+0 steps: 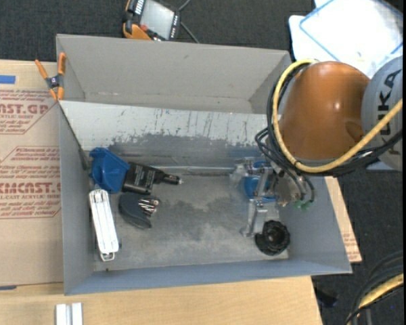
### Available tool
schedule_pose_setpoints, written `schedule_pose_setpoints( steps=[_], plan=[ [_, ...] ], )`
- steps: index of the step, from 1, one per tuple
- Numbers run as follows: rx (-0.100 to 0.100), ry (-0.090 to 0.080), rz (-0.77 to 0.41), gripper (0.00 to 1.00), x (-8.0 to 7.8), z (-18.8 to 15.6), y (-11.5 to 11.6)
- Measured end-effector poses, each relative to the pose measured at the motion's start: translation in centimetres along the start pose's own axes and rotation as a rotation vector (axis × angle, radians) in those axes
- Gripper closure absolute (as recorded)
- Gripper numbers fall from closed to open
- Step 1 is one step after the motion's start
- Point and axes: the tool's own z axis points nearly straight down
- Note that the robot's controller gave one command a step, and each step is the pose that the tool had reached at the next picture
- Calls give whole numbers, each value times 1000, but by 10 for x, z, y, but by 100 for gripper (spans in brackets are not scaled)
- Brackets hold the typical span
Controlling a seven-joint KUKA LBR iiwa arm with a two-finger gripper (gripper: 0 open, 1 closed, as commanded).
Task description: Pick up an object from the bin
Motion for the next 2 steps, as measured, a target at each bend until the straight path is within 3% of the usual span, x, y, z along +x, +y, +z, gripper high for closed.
schedule_pose_setpoints(
  steps=[1, 2],
  plan=[
    [0, 0, 0, 0, 0, 0, 0],
    [1, -2, -186, 0, -16, 4, -9]
  ],
)
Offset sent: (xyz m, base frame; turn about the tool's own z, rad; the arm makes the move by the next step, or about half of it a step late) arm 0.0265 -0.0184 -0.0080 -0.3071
